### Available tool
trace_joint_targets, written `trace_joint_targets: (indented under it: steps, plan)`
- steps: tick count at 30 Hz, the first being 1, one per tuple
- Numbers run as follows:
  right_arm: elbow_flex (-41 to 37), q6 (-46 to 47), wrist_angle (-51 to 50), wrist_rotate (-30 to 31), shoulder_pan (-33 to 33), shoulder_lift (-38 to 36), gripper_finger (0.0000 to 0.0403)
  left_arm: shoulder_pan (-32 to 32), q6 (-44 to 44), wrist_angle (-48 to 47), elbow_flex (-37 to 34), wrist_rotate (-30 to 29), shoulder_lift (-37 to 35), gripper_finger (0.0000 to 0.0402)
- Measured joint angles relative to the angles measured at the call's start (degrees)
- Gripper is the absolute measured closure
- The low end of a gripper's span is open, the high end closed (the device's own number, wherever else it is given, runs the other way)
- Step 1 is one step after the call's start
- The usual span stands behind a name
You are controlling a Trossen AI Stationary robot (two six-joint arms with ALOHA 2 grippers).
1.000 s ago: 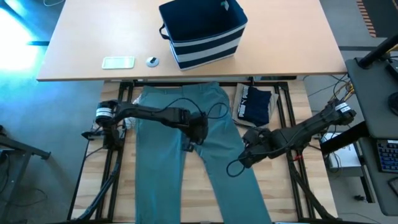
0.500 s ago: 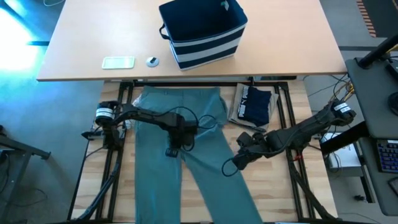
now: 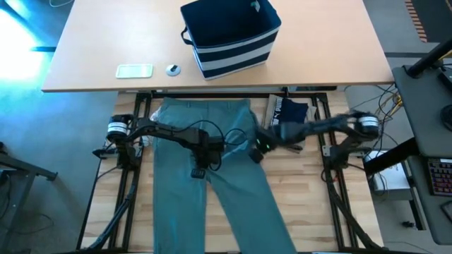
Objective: Fold Laundry from Bin
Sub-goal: Fold the blue pants
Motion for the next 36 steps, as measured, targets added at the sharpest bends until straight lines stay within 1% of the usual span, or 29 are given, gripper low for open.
trace_joint_targets:
  steps: [4,5,6,8,11,13,14,16,19,21,23,25,27,28,29,32,36]
  plan:
    - [7.44,-11.65,-0.79,-12.25,-8.40,9.14,0.0390,0.01,-0.54,0.54,-0.41,-0.01,0.13,0.0401]
    - [10.00,-14.17,-2.45,-14.08,-10.06,11.57,0.0390,0.00,-0.91,0.55,-0.42,-0.02,0.13,0.0401]
    - [12.97,-16.29,-4.89,-14.13,-11.48,13.91,0.0390,-0.02,-1.39,0.60,-0.42,-0.02,0.13,0.0401]
    - [19.54,-20.22,-10.05,-10.81,-13.74,17.83,0.0390,-0.02,-2.30,0.60,-0.42,-0.02,0.13,0.0401]
    - [29.13,-26.72,-18.40,-0.02,-15.31,21.95,0.0390,-0.14,-3.11,0.72,-0.40,-0.04,0.13,0.0401]
    - [34.38,-31.94,-21.43,7.16,-15.20,23.28,0.0390,-0.26,-3.46,0.52,-0.42,0.02,0.13,0.0402]
    - [36.52,-34.42,-22.28,9.22,-15.13,23.44,0.0390,-0.26,-3.65,0.48,-0.43,0.02,0.13,0.0402]
    - [39.75,-39.20,-23.72,10.44,-14.66,23.18,0.0390,-0.26,-4.30,0.48,-0.44,0.02,0.13,0.0402]
    - [41.83,-44.43,-27.70,9.76,-13.84,22.17,0.0390,-0.26,-4.53,0.18,-0.44,0.02,0.13,0.0402]
    - [42.07,-45.32,-31.91,9.30,-13.23,21.14,0.0390,-0.26,-4.53,-0.34,-0.44,-0.34,0.12,0.0402]
    - [41.47,-43.51,-36.01,6.87,-12.81,19.46,0.0390,-0.26,-4.63,-1.20,-0.48,-1.99,-0.37,0.0402]
    - [39.67,-39.01,-38.67,1.08,-12.49,17.30,0.0390,-0.26,-5.12,-1.40,-0.55,-3.10,-1.95,0.0402]
    - [36.19,-34.51,-38.42,-6.38,-11.58,14.47,0.0390,-0.05,-6.44,-0.62,-0.53,-4.19,-4.28,0.0401]
    - [34.15,-32.47,-37.84,-9.06,-10.34,13.03,0.0390,0.05,-7.53,0.25,-0.53,-5.23,-5.35,0.0402]
    - [31.84,-30.27,-36.44,-10.47,-8.52,11.26,0.0390,0.14,-8.87,2.01,-0.53,-6.45,-6.32,0.0401]
    - [23.94,-23.75,-29.90,-11.09,-2.08,5.81,0.0390,0.35,-12.89,10.39,-0.72,-9.62,-7.50,0.0401]
    - [12.24,-12.35,-15.35,-10.85,8.01,1.32,0.0390,0.57,-18.65,23.11,-2.19,-12.99,-5.02,0.0401]
